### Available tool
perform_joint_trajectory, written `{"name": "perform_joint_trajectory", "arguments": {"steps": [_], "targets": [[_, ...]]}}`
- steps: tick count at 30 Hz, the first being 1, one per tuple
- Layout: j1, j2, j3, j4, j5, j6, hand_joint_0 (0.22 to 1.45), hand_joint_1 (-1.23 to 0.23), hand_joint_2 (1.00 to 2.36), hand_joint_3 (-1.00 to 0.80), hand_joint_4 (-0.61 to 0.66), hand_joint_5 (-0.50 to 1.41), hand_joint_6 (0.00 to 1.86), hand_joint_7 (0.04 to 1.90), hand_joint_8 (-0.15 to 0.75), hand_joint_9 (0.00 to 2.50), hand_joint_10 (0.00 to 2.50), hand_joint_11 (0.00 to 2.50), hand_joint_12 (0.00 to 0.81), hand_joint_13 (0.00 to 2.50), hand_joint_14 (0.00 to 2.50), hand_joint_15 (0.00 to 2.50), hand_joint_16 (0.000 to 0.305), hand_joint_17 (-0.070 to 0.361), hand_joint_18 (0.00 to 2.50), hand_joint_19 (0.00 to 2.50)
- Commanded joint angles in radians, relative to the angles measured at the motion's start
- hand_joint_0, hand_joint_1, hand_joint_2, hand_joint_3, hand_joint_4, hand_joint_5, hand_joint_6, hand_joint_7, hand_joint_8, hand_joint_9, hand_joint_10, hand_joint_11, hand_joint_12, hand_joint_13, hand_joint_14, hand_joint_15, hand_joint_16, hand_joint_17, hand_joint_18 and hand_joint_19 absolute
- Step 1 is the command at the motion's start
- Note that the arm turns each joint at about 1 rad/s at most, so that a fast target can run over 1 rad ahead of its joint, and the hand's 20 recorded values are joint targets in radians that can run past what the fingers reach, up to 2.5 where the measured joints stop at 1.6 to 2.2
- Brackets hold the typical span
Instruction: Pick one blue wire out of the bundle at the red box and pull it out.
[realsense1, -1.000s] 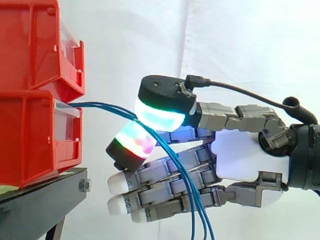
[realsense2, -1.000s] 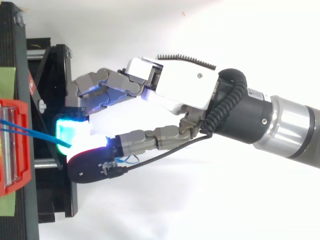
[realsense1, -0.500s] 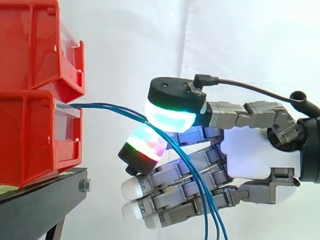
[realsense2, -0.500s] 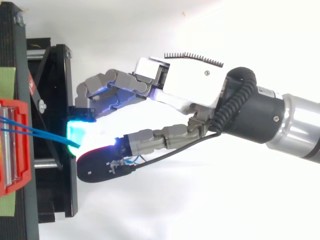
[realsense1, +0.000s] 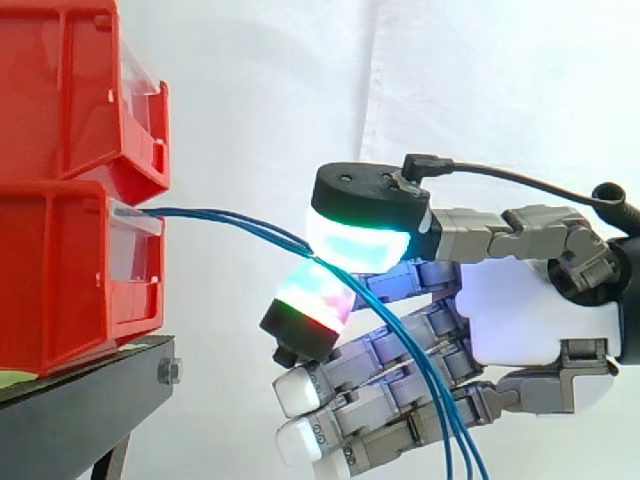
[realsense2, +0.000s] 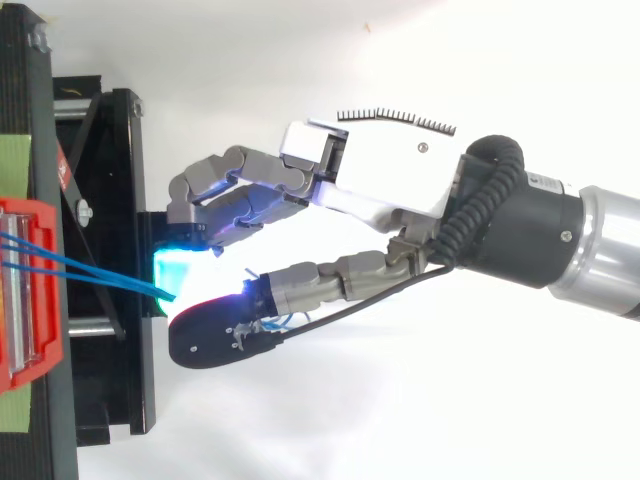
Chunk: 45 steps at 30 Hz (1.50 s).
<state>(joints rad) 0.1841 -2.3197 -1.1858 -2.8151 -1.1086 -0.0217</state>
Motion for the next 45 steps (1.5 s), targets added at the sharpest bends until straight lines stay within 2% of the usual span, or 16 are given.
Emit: {"name": "perform_joint_trajectory", "arguments": {"steps": [1,7,14,31,36,38,45], "targets": [[0.0,0.005,0.0,-0.006,0.0,0.013,0.61,-0.78,1.03,0.0,0.14,-0.15,0.85,1.2,0.297,1.04,0.03,0.86,0.378,0.64,0.01,0.31,0.057,0.129,0.5,0.43],[0.0,0.014,0.0,-0.03,0.0,0.013,0.61,-0.78,1.03,-0.01,0.14,-0.16,0.85,1.19,0.297,1.14,0.03,1.18,0.378,0.64,0.01,0.34,0.056,0.127,0.5,0.44],[-0.003,0.014,0.0,-0.037,0.0,0.013,0.61,-0.77,1.03,-0.01,0.14,-0.16,0.86,1.18,0.289,1.18,0.02,1.28,0.379,0.65,0.01,0.35,0.057,0.127,0.5,0.44],[-0.006,0.014,0.0,-0.035,0.0,0.013,0.63,-0.81,1.03,-0.02,0.11,-0.16,0.86,1.12,0.286,1.13,0.02,1.25,0.379,0.64,0.01,0.36,0.057,0.127,0.5,0.44],[-0.003,0.014,0.0,-0.037,0.0,0.013,0.59,-0.78,1.02,0.0,0.15,-0.15,0.85,1.19,0.313,1.18,0.02,1.2,0.397,0.68,0.01,0.36,0.062,0.139,0.52,0.45],[-0.002,0.014,0.002,-0.035,0.0,0.013,0.58,-0.75,1.01,0.02,0.15,-0.14,0.85,1.2,0.318,1.21,0.02,1.04,0.42,0.7,0.01,0.34,0.068,0.153,0.56,0.43],[-0.002,0.014,0.002,-0.035,0.0,0.013,0.57,-0.72,1.01,0.05,0.12,-0.13,0.83,1.21,0.321,1.21,0.02,0.9,0.435,0.71,0.01,0.33,0.072,0.162,0.57,0.43]]}}
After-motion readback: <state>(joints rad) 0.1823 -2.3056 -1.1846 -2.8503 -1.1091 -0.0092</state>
